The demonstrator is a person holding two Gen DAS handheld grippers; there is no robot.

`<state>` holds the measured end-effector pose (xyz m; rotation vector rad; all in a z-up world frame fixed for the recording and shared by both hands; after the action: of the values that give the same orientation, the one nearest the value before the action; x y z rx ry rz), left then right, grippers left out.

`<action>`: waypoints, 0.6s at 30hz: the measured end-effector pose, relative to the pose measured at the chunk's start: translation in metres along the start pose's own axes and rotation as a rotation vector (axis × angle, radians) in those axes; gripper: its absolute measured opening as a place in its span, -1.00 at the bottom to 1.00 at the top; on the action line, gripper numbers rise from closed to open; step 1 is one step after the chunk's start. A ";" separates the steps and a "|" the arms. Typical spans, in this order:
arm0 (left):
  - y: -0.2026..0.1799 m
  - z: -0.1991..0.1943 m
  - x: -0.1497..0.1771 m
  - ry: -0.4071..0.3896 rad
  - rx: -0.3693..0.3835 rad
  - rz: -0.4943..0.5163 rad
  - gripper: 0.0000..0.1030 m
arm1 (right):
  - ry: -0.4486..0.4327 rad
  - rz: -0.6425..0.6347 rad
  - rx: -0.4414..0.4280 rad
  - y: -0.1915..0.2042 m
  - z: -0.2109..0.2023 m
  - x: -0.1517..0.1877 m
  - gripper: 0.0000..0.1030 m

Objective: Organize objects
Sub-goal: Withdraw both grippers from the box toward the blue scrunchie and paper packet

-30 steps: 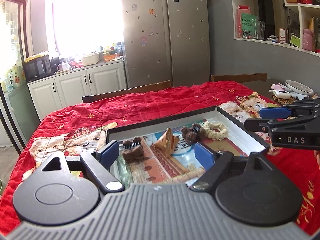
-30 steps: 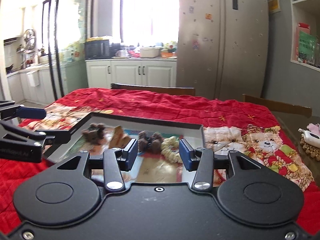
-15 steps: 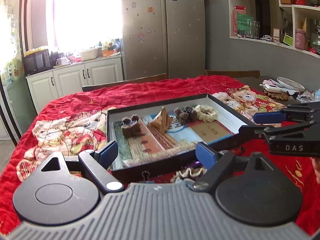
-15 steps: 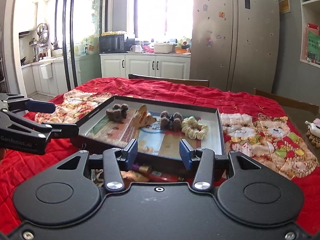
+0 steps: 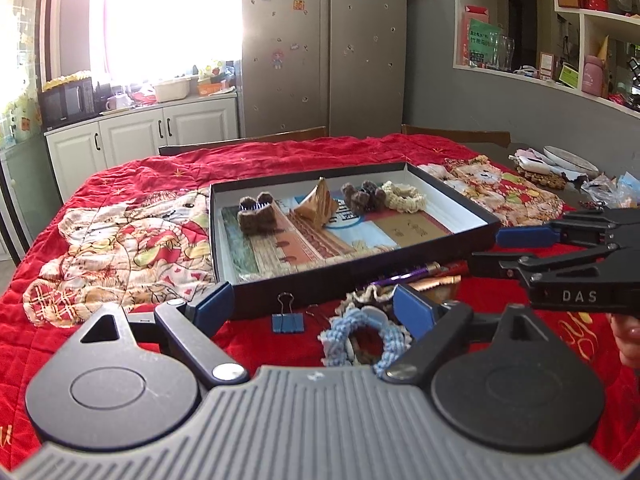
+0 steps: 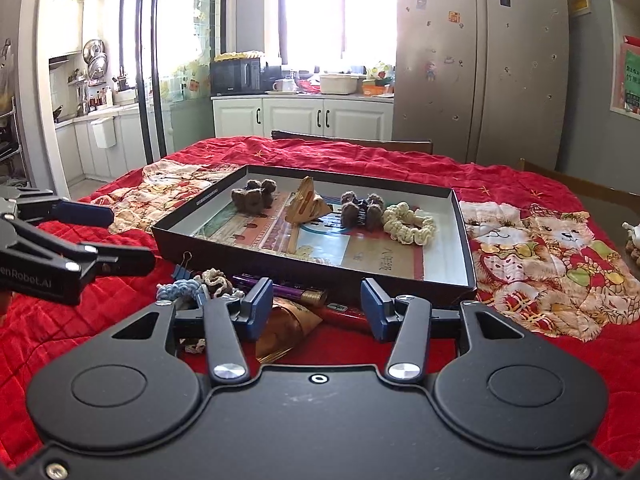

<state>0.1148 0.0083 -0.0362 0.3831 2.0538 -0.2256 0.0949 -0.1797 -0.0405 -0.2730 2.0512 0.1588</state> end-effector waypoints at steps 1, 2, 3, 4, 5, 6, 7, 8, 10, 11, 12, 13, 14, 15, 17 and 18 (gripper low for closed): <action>0.000 0.000 0.001 0.001 0.001 -0.002 0.79 | -0.001 -0.001 -0.001 0.001 0.000 -0.001 -0.07; 0.000 0.000 0.002 0.003 0.003 -0.004 0.79 | -0.002 -0.002 -0.002 0.001 0.000 -0.001 -0.06; 0.000 0.000 0.003 0.005 0.007 -0.004 0.79 | -0.001 -0.001 -0.002 0.001 0.001 0.000 -0.06; 0.000 0.000 0.004 0.007 0.009 -0.004 0.79 | -0.001 0.000 -0.004 0.001 0.001 0.000 -0.06; -0.001 0.000 0.005 0.008 0.011 -0.004 0.80 | 0.000 0.000 -0.005 0.001 0.001 0.000 -0.06; -0.001 0.000 0.006 0.009 0.015 -0.003 0.80 | 0.001 0.000 -0.005 0.002 0.002 0.000 -0.05; -0.002 -0.001 0.007 0.009 0.018 -0.001 0.80 | 0.002 0.000 -0.005 0.002 0.002 0.001 -0.04; -0.003 0.000 0.008 0.010 0.022 0.001 0.80 | 0.002 0.000 -0.004 0.002 0.002 0.002 -0.04; -0.004 0.000 0.010 0.011 0.030 0.006 0.80 | 0.005 0.000 -0.004 0.003 0.003 0.003 -0.04; -0.005 0.000 0.011 0.012 0.032 0.007 0.80 | 0.008 -0.001 -0.005 0.003 0.004 0.004 -0.04; -0.005 0.001 0.011 0.013 0.034 0.006 0.80 | 0.009 -0.002 -0.005 0.004 0.003 0.004 -0.04; -0.005 0.002 0.012 0.016 0.036 0.006 0.80 | 0.010 -0.004 -0.004 0.004 0.004 0.005 -0.03; -0.005 0.002 0.013 0.017 0.039 0.005 0.80 | 0.010 -0.005 -0.004 0.005 0.003 0.005 -0.03; -0.005 0.003 0.013 0.020 0.041 0.005 0.80 | 0.010 -0.006 -0.006 0.005 0.003 0.005 -0.03; -0.006 0.004 0.015 0.025 0.043 0.008 0.80 | 0.010 -0.008 -0.005 0.005 0.004 0.005 -0.03; -0.007 0.005 0.016 0.027 0.045 0.010 0.80 | 0.010 -0.008 -0.006 0.005 0.004 0.005 -0.02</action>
<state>0.1093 0.0034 -0.0528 0.4257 2.0755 -0.2622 0.0943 -0.1743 -0.0465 -0.2860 2.0600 0.1586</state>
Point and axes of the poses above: each gripper's, at about its wrist camera, not at the fingertips, and z roughly the way its jaws point, y to its left, x to its underside, the point moved 7 cm from there along z, roughly the way its jaws point, and after that the axes turned 1 degree about -y, right-handed, at the moved point
